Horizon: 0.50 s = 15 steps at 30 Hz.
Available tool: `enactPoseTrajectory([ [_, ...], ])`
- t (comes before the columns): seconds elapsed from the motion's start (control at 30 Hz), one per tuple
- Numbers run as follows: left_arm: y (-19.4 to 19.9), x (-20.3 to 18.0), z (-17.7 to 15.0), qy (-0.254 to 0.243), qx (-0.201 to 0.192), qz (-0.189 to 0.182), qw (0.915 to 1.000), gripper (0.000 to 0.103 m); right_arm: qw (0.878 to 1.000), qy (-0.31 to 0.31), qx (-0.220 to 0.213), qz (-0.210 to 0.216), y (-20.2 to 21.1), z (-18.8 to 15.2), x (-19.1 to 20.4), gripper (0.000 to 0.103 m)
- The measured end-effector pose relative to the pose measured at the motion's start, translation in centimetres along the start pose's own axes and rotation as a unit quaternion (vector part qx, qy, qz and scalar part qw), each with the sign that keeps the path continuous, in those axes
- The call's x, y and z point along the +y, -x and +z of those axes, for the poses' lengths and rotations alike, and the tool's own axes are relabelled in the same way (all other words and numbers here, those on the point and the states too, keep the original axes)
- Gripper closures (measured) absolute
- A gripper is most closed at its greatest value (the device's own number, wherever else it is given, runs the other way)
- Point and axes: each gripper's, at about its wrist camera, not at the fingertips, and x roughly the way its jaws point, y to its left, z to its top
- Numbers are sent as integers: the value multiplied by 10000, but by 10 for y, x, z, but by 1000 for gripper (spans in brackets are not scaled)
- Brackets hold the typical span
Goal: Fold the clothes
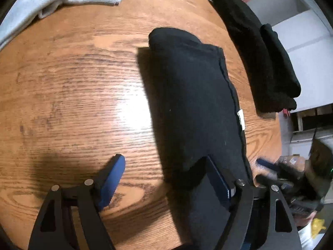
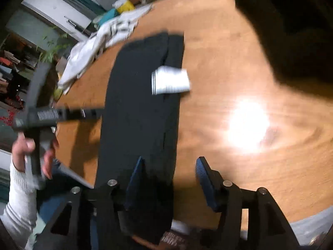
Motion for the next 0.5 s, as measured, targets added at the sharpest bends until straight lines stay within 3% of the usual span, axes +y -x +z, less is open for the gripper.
enactPoseTrajectory([
  [0.2,4,-3,5,44,-44,-175,9998,24,9976,588,370,-14,-40,56,25,33],
  [0.23,8,0,5,39,-54,-196,9998,24,9960,746,483,16,-48,59,27,40],
  [0.27,11,2,4,15,-69,-211,9998,24,9943,903,572,25,-56,62,28,69],
  [0.3,12,2,4,-20,-89,-214,9997,24,9944,870,593,114,-59,63,24,81],
  [0.37,6,-5,8,-89,-129,-217,9996,24,9957,628,571,364,-59,65,11,88],
  [0.43,3,-10,11,-156,-150,-214,9995,24,9955,238,650,647,-57,67,-9,84],
  [0.5,4,-12,13,-193,-155,-206,9995,24,9972,53,532,524,-54,68,-21,58],
])
